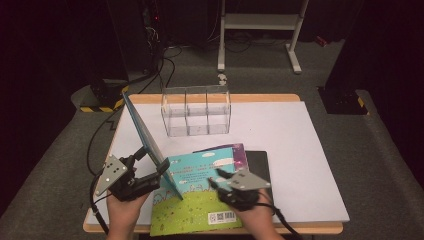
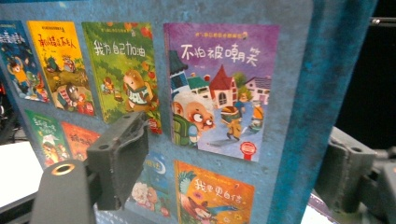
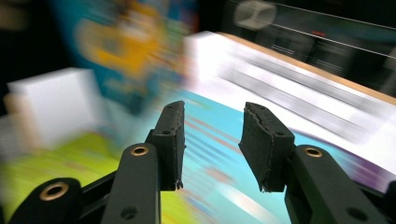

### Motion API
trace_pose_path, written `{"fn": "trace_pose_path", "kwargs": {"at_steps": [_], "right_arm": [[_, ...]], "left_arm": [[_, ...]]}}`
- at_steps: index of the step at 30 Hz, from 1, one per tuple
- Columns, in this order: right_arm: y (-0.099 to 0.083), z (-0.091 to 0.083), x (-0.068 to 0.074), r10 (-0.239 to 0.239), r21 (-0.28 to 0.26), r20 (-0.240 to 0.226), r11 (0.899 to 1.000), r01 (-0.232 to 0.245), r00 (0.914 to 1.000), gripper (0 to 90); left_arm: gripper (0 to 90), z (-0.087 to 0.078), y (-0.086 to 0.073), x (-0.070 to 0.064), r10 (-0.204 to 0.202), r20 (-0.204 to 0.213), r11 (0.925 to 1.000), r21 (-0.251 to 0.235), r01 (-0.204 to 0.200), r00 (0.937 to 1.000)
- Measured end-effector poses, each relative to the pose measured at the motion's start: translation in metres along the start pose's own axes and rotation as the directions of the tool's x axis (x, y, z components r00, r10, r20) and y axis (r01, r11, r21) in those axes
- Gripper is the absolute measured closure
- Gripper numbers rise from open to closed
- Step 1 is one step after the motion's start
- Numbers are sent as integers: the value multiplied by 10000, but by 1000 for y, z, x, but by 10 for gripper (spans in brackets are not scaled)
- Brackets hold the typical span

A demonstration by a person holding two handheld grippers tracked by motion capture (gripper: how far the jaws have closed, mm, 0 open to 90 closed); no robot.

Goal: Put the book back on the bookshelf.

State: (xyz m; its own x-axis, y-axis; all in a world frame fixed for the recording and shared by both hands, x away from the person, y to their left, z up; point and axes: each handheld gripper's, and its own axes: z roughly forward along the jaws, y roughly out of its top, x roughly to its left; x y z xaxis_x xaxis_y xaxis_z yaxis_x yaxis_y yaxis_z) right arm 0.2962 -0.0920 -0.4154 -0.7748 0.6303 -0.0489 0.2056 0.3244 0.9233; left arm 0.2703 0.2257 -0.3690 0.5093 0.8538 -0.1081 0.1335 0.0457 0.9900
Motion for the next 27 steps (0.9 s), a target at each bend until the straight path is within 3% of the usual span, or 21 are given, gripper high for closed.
{"fn": "trace_pose_path", "kwargs": {"at_steps": [2,5,7,10,12,19,24,27], "right_arm": [[-17,-17,-27,386,74,823,9992,-393,9959,592],[-44,-38,-57,1096,-83,1636,9939,-1097,9804,592],[-60,-48,-69,1608,-403,1927,9869,-1560,9680,603],[-68,-52,-83,1777,-307,2069,9841,-1751,9621,604],[-69,-54,-93,2374,-673,1943,9712,-2285,9518,604],[-68,-44,-89,2182,-465,1659,9759,-2134,9617,608],[-69,-46,-90,2295,-542,1733,9732,-2234,9577,611],[-70,-48,-89,2359,-559,1783,9717,-2296,9553,612]], "left_arm": [[265,-3,0,1,100,-124,9999,74,-99,9999],[316,-9,0,5,68,-323,9999,127,-64,9995],[328,-13,-1,8,45,-490,9998,202,-35,9988],[343,-20,-1,11,96,-820,9994,350,-67,9966],[355,-24,-1,14,116,-975,9990,439,-74,9952],[451,-35,1,25,153,-1668,9982,598,-54,9859],[579,-42,2,33,180,-2231,9992,390,-95,9746],[716,-48,3,38,207,-2972,9996,255,-137,9546]]}}
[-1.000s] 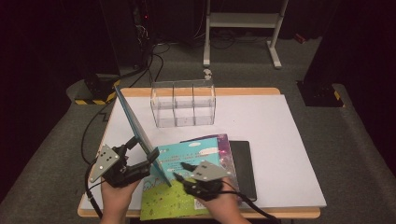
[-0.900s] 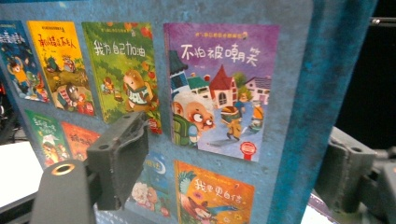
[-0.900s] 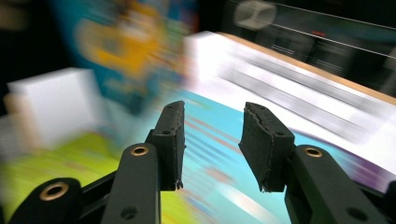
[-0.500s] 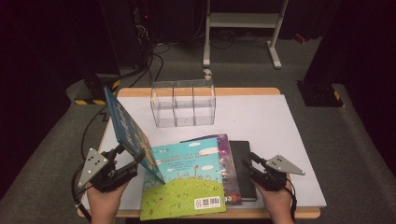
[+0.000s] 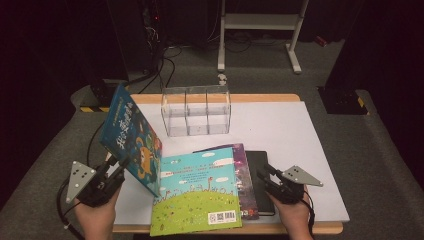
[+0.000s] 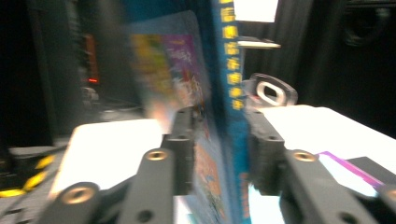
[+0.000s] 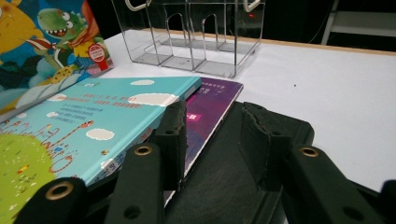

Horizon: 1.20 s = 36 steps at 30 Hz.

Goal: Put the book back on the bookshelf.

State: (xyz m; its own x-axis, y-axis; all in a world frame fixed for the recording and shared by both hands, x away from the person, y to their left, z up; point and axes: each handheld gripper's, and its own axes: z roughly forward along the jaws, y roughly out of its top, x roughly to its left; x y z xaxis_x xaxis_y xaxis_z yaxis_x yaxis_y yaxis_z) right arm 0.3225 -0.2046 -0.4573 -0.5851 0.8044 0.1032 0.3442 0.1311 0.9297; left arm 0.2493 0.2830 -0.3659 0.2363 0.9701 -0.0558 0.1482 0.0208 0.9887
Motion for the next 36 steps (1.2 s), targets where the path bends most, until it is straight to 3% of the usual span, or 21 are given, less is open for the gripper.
{"fn": "trace_pose_path", "kwargs": {"at_steps": [2,3,5,8,11,15,24,31,36], "right_arm": [[-1,0,0,2,11,12,10000,-2,10000,612],[-1,0,0,10,23,20,10000,-10,10000,613],[-1,0,0,22,25,16,10000,-22,10000,615],[-2,1,-1,54,38,-13,10000,-54,10000,619],[-2,1,-2,77,30,-23,10000,-77,10000,620],[-1,1,-4,118,10,-52,9999,-118,9999,623],[-1,5,-3,108,106,-95,9999,-107,9999,608],[-4,1,-4,168,174,59,9997,-169,9998,599],[-9,-5,-6,186,255,247,9995,-193,9995,594]], "left_arm": [[803,-1,-1,8,-109,-198,9999,-52,108,9997],[825,-1,-2,13,-229,177,9997,-71,230,9996],[826,-2,-3,13,-6,117,10000,-82,7,9999],[826,-2,-4,16,-204,25,9997,-110,205,9998],[828,-3,-6,19,39,-90,10000,-71,-40,10000],[828,-5,-9,26,-117,-52,9998,-136,116,9999],[810,-8,-11,29,42,421,10000,36,-43,9991],[774,-1,-9,36,-404,929,9992,100,396,9949],[698,9,-9,32,-166,747,9999,50,163,9971]]}}
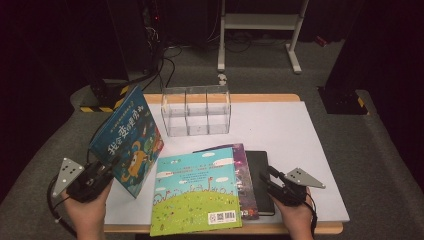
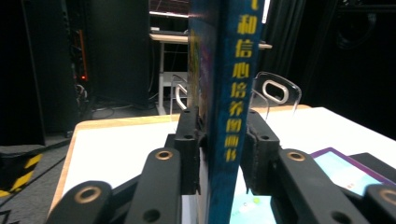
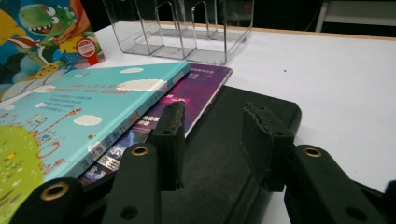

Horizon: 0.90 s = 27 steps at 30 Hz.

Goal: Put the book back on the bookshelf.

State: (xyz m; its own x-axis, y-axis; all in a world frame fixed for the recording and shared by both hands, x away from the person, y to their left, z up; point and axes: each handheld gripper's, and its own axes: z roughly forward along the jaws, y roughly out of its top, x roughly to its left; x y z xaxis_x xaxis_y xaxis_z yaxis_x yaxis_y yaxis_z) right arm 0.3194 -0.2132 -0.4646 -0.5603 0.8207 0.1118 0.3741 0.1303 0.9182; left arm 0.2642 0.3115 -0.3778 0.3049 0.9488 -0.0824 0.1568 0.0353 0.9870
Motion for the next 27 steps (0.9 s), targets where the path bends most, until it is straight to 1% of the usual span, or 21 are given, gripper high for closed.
{"fn": "trace_pose_path", "kwargs": {"at_steps": [2,3,4,5,7,11,13,15,17,19,21,22,23,24,26,27], "right_arm": [[-2,-3,-1,29,33,84,10000,-29,10000,592],[-3,-4,-1,41,43,119,10000,-42,9999,590],[-4,-5,-2,44,62,159,10000,-45,9999,590],[-5,-6,-2,43,86,198,10000,-45,9998,588],[-7,-8,-2,20,132,262,9999,-23,9997,586],[-10,-12,-2,53,214,368,9998,-61,9993,584],[-11,-12,-2,83,260,399,9996,-94,9992,580],[-12,-11,-2,10,361,428,9993,-26,9991,573],[-13,-9,-2,-203,505,509,9986,177,9985,571],[-12,-8,-3,-259,598,539,9980,226,9982,568],[-9,-7,-7,-319,708,535,9971,281,9981,569],[-7,-6,-9,-258,738,496,9970,221,9984,569],[-6,-6,-11,-231,738,417,9971,200,9989,569],[-5,-7,-13,-396,818,467,9960,357,9981,570],[-5,-8,-15,-456,819,436,9958,419,9980,571],[-6,-10,-17,-343,738,410,9968,312,9986,572]], "left_arm": [[698,3,0,-1,12,-145,10000,20,-12,9999],[713,5,1,-3,139,-288,9999,4,-139,9995],[712,7,1,-4,176,-358,9998,3,-177,9992],[691,9,2,-4,188,-371,9998,16,-188,9991],[679,12,3,-5,190,-461,9998,42,-188,9988],[665,19,5,-4,-34,-257,10000,93,36,9997],[628,21,5,-3,-49,-194,9999,155,52,9998],[609,24,7,-2,-65,-147,9997,218,68,9999],[611,25,9,0,-227,-26,9995,201,228,9997],[635,27,10,2,-262,-2,9994,215,262,9997],[649,30,10,2,-222,23,9992,330,221,9998],[649,31,10,3,-170,94,9992,367,166,9998],[651,31,11,3,-240,202,9990,370,233,9995],[687,32,11,4,-251,231,9989,402,242,9994],[764,32,12,3,6,269,9990,458,-19,9996],[770,32,12,1,176,93,9987,475,-180,9998]]}}
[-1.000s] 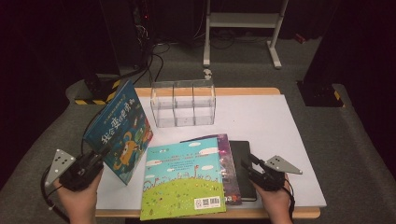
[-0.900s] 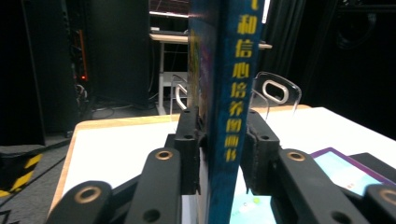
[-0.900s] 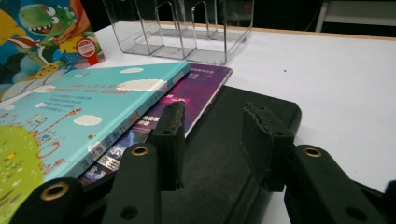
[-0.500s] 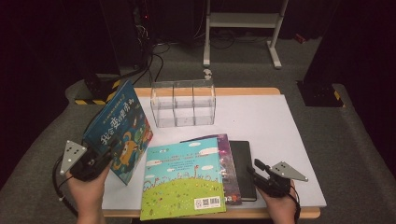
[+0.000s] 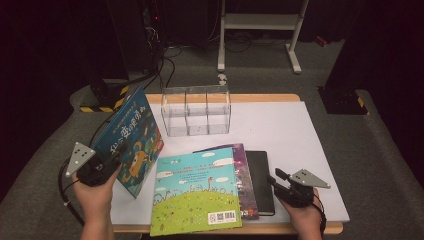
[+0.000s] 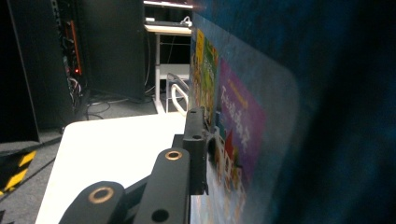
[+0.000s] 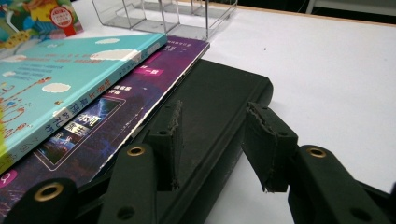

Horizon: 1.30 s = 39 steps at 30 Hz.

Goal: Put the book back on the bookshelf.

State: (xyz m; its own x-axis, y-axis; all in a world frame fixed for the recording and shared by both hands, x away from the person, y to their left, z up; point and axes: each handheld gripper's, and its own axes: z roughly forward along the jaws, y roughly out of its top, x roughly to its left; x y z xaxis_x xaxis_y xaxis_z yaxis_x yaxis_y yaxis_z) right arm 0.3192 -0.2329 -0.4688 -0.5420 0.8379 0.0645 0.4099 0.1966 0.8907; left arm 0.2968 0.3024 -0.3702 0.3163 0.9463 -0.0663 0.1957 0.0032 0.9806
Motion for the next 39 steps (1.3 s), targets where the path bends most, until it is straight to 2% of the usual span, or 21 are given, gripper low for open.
{"fn": "trace_pose_path", "kwargs": {"at_steps": [1,4,6,9,13,14,17,19,23,26,33,39], "right_arm": [[-2,-1,-2,109,-104,-45,9999,-109,9999,575],[-6,0,-4,173,-41,-246,9998,-174,9995,578],[-6,0,-5,168,-91,-349,9998,-171,9993,582],[-5,-2,-6,230,-285,-508,9993,-245,9984,586],[-2,-3,-5,234,-461,-692,9986,-267,9973,589],[-2,-3,-5,239,-499,-718,9984,-275,9971,590],[-1,-3,-5,284,-559,-795,9979,-329,9964,593],[-1,-3,-6,324,-614,-830,9974,-376,9960,595],[-1,-5,-7,438,-686,-870,9964,-499,9952,598],[-1,-6,-7,429,-727,-856,9961,-491,9954,599],[-1,-8,-9,566,-805,-891,9947,-638,9944,603],[-2,-8,-8,585,-812,-952,9945,-663,9937,604]], "left_arm": [[787,0,0,-2,101,-164,9999,2,-101,9998],[817,1,1,-5,408,-244,9992,16,-408,9989],[822,2,2,-8,474,-286,9989,72,-472,9985],[827,6,8,-9,339,-413,9992,239,-329,9986],[831,12,24,-13,425,-339,9981,470,-409,9985],[831,14,31,-17,567,-343,9971,537,-548,9978],[832,18,46,-26,925,-335,9948,451,-910,9951],[831,24,56,-31,957,-289,9952,238,-951,9950],[831,48,71,-38,829,-349,9966,9,-829,9959],[831,73,75,-42,818,-653,9966,27,-818,9945],[831,124,71,-43,575,-1163,9983,-21,-581,9915],[831,154,66,-39,464,-1497,9983,-280,-512,9876]]}}
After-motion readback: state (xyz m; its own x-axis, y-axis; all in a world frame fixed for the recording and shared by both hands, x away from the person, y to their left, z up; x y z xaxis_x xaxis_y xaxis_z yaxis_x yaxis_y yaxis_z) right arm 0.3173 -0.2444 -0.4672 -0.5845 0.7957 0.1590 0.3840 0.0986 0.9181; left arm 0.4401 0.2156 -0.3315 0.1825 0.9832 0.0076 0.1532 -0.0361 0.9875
